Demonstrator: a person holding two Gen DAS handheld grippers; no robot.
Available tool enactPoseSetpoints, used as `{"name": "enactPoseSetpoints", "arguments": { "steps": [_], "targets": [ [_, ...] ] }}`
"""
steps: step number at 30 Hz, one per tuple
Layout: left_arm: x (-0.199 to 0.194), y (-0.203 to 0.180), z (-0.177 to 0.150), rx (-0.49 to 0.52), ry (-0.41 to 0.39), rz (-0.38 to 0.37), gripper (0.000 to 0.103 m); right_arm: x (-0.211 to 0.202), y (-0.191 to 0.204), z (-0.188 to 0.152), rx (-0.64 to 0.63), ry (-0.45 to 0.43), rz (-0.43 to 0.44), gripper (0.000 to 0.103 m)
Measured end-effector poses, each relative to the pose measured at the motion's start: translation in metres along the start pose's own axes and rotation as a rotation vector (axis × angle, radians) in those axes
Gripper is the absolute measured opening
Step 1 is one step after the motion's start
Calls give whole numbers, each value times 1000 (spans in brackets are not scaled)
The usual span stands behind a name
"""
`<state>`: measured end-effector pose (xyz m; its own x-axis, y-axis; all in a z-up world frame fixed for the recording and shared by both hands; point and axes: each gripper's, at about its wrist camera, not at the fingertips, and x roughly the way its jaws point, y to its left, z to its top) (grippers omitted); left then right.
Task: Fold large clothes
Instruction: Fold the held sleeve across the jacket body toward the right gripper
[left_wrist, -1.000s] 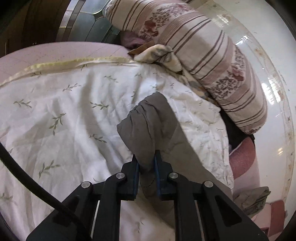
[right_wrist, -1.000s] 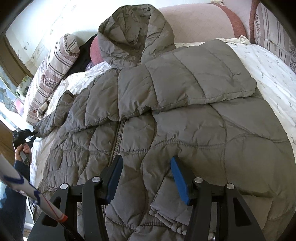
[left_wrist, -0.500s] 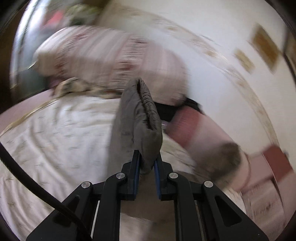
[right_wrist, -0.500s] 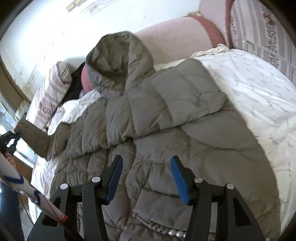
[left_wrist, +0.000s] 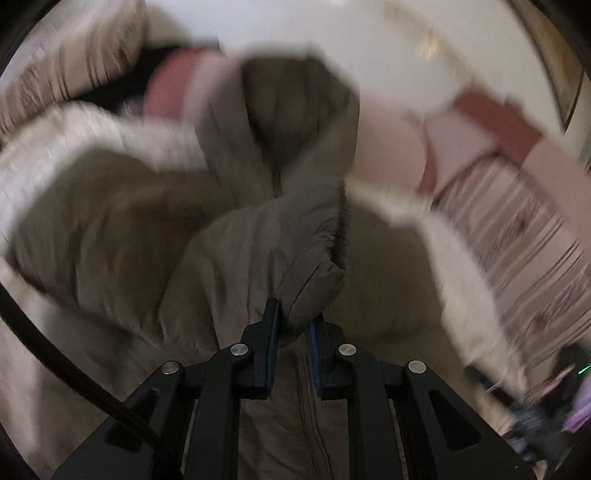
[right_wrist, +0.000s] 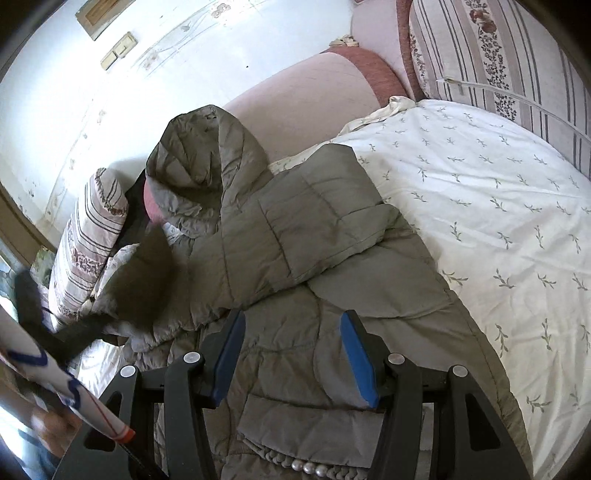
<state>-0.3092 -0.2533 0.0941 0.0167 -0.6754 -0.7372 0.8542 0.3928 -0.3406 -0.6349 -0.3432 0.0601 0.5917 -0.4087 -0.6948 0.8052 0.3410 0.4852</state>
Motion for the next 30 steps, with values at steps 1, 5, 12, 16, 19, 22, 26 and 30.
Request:
{"name": "enactPoseSetpoints", "arguments": {
  "steps": [1, 5, 12, 16, 19, 22, 26, 30],
  "targets": [
    [19, -4, -11, 10, 50, 26, 16, 1, 1, 1, 0, -3, 1, 59],
    [34, -16, -31, 100, 75, 108, 29, 6, 0, 3, 24, 0, 31, 59],
    [-58, -14, -46, 176, -113, 63, 70, 35, 14, -5, 87, 70, 197, 59],
    [-93, 41, -26, 83, -276, 193, 84, 59, 31, -17, 121, 145, 307, 59],
    [-110, 95, -12, -67, -309, 310, 84, 84, 41, -26, 195, 206, 392, 59],
    [-117, 138, -2, -141, -333, 419, 84, 108, 50, -32, 232, 245, 395, 59],
    [-117, 184, 3, -281, -289, 361, 84, 135, 63, -43, 233, 295, 371, 59],
    [-108, 205, 9, -361, -267, 303, 84, 139, 78, -43, 162, 265, 353, 28]
  ]
}}
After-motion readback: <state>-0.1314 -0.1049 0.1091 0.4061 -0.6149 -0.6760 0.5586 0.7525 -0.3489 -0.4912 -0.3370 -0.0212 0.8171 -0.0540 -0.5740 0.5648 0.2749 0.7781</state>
